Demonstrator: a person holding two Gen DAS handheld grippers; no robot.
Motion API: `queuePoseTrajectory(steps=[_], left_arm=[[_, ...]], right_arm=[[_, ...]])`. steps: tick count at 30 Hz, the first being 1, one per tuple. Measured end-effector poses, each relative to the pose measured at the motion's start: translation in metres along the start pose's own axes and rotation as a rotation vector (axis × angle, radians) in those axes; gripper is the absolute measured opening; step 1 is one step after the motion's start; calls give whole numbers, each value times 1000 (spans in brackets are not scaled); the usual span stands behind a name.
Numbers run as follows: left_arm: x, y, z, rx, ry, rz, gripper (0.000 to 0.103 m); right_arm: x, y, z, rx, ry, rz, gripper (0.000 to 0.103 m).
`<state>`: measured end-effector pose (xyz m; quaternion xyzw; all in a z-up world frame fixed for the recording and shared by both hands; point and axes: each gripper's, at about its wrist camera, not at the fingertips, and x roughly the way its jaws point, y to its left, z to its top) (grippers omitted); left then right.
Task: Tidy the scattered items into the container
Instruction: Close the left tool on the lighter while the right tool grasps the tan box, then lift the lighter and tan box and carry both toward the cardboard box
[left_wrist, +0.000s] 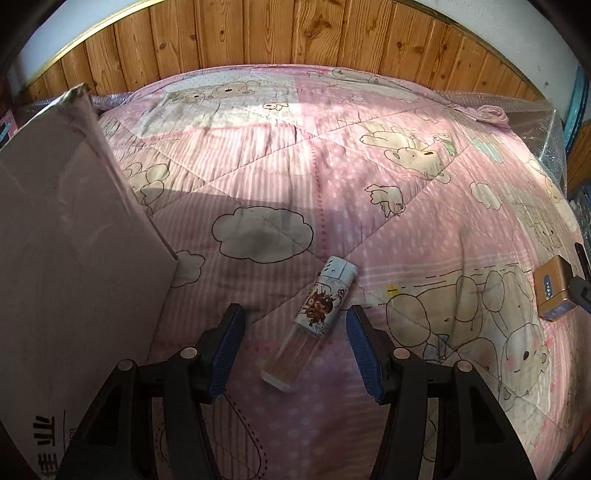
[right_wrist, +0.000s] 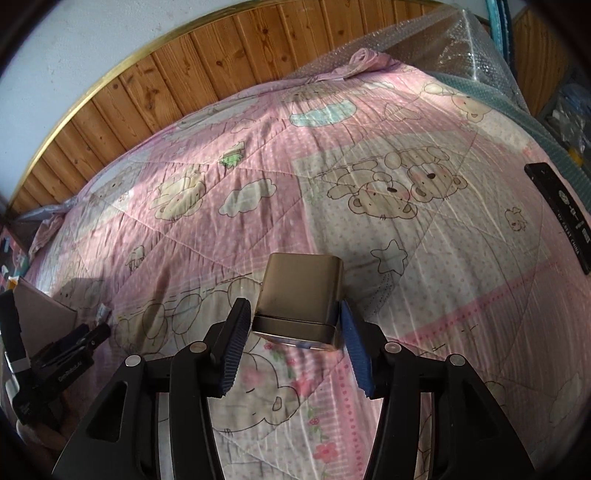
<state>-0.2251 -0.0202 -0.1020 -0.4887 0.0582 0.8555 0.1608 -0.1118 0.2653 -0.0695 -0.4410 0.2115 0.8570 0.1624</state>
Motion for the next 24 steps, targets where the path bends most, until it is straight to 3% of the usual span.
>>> queuePoseTrajectory(steps=[1, 2, 4, 7, 11, 13, 14, 24], left_arm=[[-1, -2, 1, 10, -9, -9, 46], [-2, -5, 1, 25, -12, -17, 31], [-5, -9, -1, 33, -13, -23, 24], [-8, -10, -7, 19, -15, -53, 23], [-7, -10, -9, 14, -43, -74, 33], [-7, -15, -9, 53, -44, -55, 28], [-8, -14, -9, 51, -41, -63, 20], [-36, -5, -16, -32, -30, -123, 20]], right_arm=[[2, -2, 0, 9, 3, 7, 54], [4, -4, 1, 20, 5, 13, 55], [6, -7, 3, 38, 5, 25, 55], [8, -9, 5, 55, 6, 33, 56], [15, -8, 8, 49, 16, 25, 56], [15, -8, 9, 55, 22, 28, 54], [14, -9, 9, 59, 27, 32, 54], [0, 2, 9, 45, 31, 97, 53]])
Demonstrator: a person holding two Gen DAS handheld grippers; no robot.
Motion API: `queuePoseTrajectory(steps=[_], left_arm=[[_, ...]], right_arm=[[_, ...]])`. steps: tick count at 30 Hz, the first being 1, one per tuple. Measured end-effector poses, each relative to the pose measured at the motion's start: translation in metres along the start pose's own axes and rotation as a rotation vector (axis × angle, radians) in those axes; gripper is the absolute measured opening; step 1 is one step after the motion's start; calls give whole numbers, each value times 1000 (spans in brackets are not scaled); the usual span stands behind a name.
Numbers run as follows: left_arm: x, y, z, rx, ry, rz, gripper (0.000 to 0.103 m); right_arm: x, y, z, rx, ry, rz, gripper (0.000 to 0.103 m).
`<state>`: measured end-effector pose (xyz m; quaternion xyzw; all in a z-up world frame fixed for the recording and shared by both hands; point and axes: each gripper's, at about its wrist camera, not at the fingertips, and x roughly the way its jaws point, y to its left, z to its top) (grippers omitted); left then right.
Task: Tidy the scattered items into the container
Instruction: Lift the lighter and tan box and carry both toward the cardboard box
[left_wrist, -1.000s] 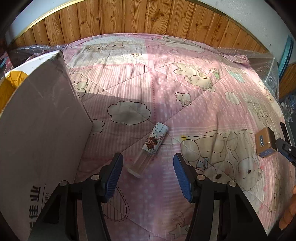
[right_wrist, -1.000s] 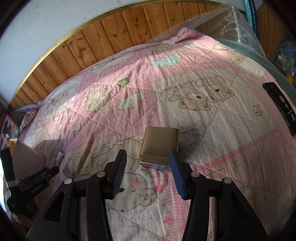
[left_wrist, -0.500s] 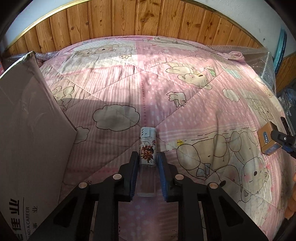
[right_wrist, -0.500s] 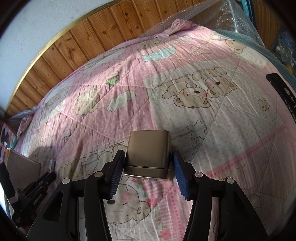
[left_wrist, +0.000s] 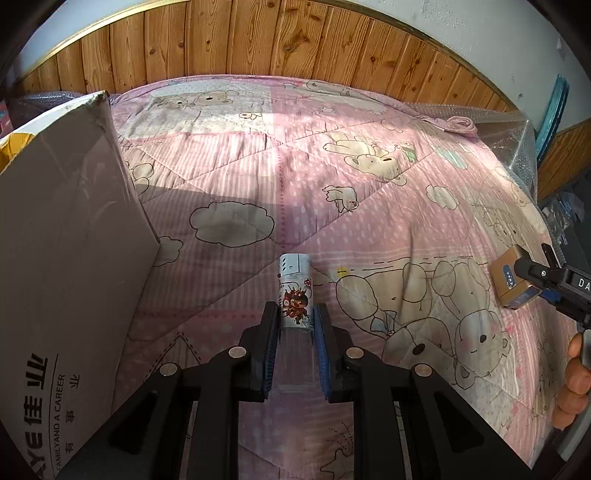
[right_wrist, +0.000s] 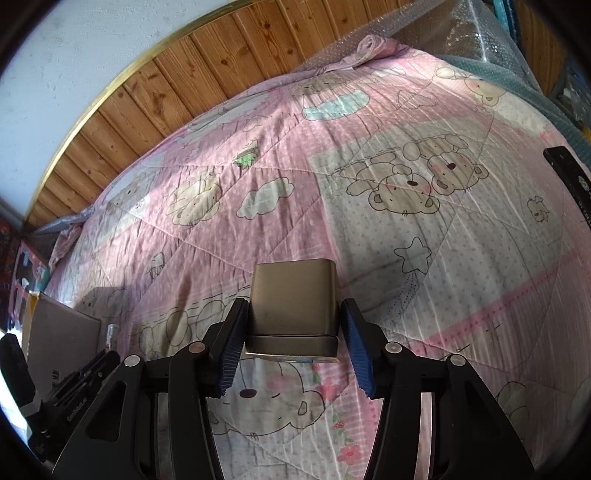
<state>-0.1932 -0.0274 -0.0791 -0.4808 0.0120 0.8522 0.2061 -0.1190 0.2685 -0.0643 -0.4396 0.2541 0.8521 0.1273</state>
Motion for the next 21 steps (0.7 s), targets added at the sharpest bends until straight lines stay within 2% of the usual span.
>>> queuePoseTrajectory(steps=[12, 21], left_arm=[[-32, -13, -9, -5, 22, 11, 20], [-72, -15, -22, -12, -1, 28, 20]], right_arm=[[-15, 21, -8, -38, 0, 66, 53], [-26, 43, -25, -93, 6, 107, 53]])
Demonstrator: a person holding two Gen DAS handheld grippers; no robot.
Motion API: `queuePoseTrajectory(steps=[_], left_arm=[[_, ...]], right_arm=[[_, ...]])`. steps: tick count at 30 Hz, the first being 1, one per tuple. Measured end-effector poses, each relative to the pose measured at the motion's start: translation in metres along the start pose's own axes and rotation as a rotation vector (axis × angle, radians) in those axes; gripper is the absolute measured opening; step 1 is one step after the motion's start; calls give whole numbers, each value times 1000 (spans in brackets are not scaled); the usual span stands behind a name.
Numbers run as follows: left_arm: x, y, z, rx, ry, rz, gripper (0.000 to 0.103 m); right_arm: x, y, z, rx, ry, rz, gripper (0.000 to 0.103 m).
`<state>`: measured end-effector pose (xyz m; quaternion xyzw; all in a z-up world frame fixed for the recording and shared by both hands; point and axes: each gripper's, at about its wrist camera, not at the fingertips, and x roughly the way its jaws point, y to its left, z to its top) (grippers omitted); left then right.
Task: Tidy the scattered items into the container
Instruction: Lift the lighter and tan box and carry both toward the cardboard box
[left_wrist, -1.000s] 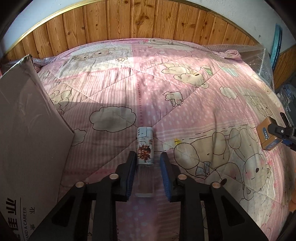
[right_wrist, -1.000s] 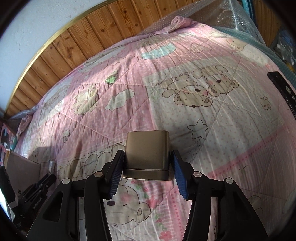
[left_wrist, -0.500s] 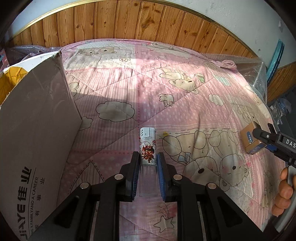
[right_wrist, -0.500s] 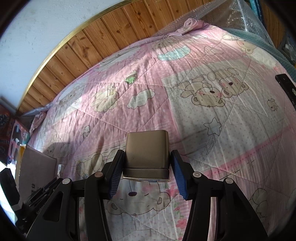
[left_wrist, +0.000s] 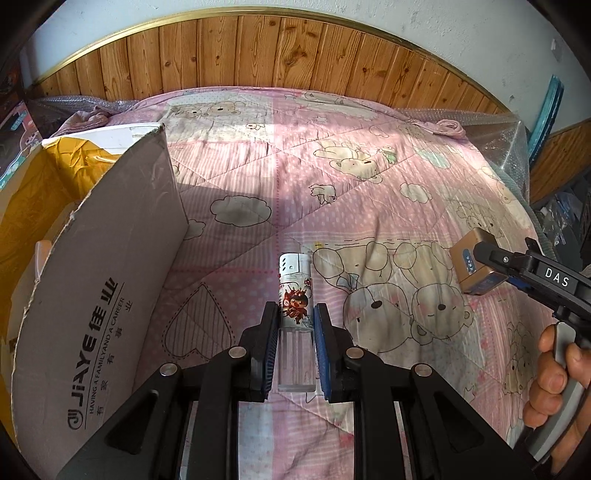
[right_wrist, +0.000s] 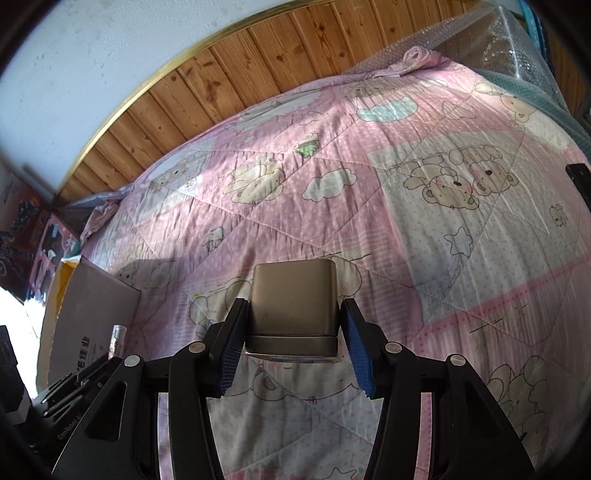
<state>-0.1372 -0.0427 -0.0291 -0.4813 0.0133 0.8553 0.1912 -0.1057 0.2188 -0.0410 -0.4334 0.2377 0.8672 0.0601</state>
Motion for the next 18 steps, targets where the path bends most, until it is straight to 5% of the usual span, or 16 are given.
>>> queuePoseTrajectory(steps=[18], left_arm=[[-73, 7, -30, -23, -64, -14, 20]], right_arm=[[-16, 61, -54, -129, 38, 64, 53]])
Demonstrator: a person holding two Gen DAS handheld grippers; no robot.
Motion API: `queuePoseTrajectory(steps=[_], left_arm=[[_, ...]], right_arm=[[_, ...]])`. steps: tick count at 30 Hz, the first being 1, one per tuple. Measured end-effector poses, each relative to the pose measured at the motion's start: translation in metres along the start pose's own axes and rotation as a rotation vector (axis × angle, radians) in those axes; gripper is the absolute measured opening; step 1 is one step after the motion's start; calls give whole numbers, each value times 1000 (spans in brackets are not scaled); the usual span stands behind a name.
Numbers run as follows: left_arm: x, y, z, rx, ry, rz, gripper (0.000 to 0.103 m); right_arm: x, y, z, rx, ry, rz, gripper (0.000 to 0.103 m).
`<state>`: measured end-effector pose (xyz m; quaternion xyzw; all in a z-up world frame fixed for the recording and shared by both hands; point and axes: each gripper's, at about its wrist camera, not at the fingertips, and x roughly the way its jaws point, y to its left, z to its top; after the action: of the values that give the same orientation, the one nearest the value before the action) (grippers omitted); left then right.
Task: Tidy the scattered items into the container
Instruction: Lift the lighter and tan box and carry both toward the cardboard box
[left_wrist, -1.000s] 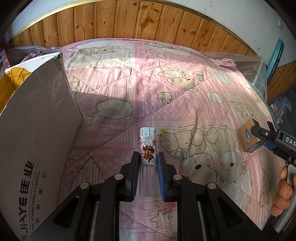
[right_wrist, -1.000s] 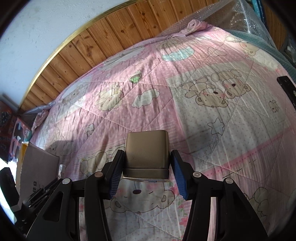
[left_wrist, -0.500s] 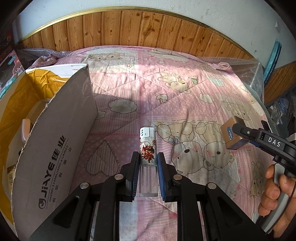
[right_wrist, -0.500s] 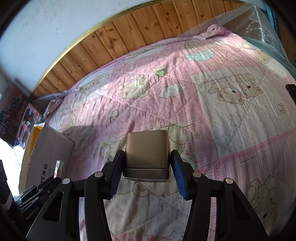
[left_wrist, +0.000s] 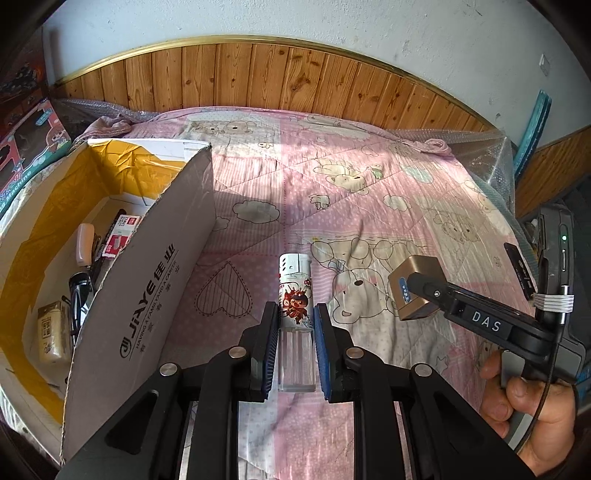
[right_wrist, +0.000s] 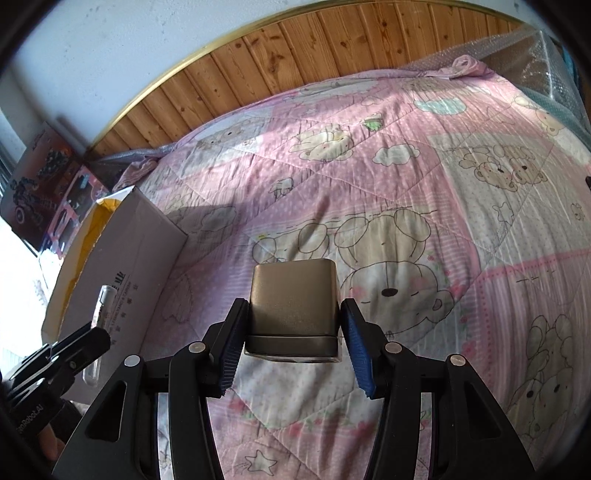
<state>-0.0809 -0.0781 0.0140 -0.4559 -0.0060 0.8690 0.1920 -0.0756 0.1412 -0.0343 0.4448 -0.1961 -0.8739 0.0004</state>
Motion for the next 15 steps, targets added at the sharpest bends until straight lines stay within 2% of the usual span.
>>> queuePoseTrajectory(steps=[15], left_arm=[[-44, 15, -23, -27, -43, -9, 20]], right_arm=[[-21, 47, -36, -85, 2, 30, 53]])
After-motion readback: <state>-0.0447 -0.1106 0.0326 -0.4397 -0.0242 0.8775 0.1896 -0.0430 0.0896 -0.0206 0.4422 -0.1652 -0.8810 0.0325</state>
